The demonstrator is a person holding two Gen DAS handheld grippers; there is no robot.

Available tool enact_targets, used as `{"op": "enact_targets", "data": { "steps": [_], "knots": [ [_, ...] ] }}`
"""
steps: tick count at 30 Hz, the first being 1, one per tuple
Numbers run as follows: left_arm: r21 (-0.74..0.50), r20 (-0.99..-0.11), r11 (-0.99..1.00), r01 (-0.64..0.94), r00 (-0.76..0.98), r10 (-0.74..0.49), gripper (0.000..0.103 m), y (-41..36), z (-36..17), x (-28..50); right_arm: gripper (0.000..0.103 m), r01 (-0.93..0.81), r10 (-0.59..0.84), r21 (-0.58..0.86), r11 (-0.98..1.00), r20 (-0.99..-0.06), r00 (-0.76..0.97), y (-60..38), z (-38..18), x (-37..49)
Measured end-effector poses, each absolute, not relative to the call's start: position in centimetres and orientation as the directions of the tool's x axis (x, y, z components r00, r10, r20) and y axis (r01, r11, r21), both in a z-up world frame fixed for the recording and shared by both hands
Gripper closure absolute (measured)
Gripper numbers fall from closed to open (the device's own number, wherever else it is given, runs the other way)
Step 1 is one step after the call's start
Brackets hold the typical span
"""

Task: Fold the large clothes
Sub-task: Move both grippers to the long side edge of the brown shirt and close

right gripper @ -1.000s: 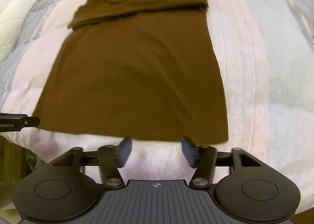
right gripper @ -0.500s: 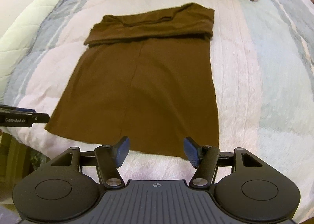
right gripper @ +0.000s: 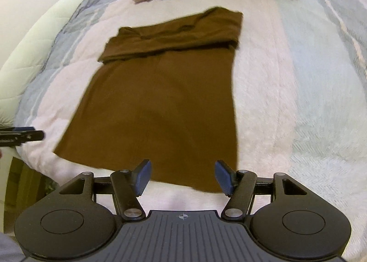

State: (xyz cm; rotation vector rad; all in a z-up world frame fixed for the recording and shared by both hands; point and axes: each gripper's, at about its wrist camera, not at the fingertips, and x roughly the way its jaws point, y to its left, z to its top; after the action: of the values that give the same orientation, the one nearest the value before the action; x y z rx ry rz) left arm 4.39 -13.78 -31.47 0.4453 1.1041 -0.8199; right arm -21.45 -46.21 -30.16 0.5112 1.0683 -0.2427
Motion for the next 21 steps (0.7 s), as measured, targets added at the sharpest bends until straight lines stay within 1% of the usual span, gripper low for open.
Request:
{"op": "enact_targets", "data": {
  "steps": [2, 4, 5, 7, 9, 11, 12, 16, 19, 21],
  "knots": [
    [-0.117, -0.921, 0.672, 0.731, 0.173, -0.349, 0.043, -11.7, -34.4, 6.7, 0.045, 0.448, 0.065, 0.291, 0.846, -0.888, 0.455, -47.8, -32.6, -22.3],
    [-0.148, -0.928, 0.716, 0.683, 0.153, -0.338, 0.044, -10.2, -36.5, 8.5, 0.045, 0.464, 0.106, 0.345, 0.816, -0.878, 0.467, -49.6, -34.6, -23.2],
    [-0.197, -0.922, 0.729, 0.656, 0.128, -0.364, 0.044, -9.4, -37.7, 9.5, 0.045, 0.482, 0.118, 0.376, 0.792, -0.868, 0.483, -50.5, -35.6, -23.6],
    [-0.245, -0.919, 0.761, 0.6, 0.107, -0.38, 0.044, -8.7, -39.3, 10.9, 0.045, 0.506, 0.154, 0.438, 0.743, -0.847, 0.508, -52.1, -37.3, -24.1],
    [-0.315, -0.902, 0.758, 0.571, 0.068, -0.427, 0.044, -8.4, -40.6, 12.1, 0.045, 0.526, 0.172, 0.475, 0.705, -0.835, 0.523, -53.1, -38.8, -24.4],
    [-0.315, -0.901, 0.742, 0.592, 0.06, -0.43, 0.044, -8.8, -41.4, 12.4, 0.045, 0.525, 0.203, 0.516, 0.677, -0.816, 0.541, -53.8, -39.8, -24.6],
    [-0.313, -0.899, 0.712, 0.628, 0.046, -0.436, 0.044, -9.2, -41.6, 12.2, 0.045, 0.526, 0.212, 0.532, 0.663, -0.808, 0.55, -54.1, -40.2, -24.8],
    [-0.26, -0.91, 0.62, 0.741, 0.028, -0.415, 0.044, -10.3, -42.2, 11.1, 0.045, 0.521, 0.25, 0.606, 0.601, -0.762, 0.598, -54.7, -41.8, -25.3],
    [-0.306, -0.903, 0.627, 0.717, -0.01, -0.429, 0.045, -10.0, -43.3, 12.0, 0.045, 0.512, 0.289, 0.691, 0.51, -0.699, 0.654, -55.6, -43.0, -25.4],
    [-0.348, -0.891, 0.646, 0.68, -0.026, -0.452, 0.051, -9.5, -43.6, 12.8, 0.047, 0.494, 0.318, 0.73, 0.473, -0.664, 0.676, -56.0, -43.5, -25.1]
  ]
}}
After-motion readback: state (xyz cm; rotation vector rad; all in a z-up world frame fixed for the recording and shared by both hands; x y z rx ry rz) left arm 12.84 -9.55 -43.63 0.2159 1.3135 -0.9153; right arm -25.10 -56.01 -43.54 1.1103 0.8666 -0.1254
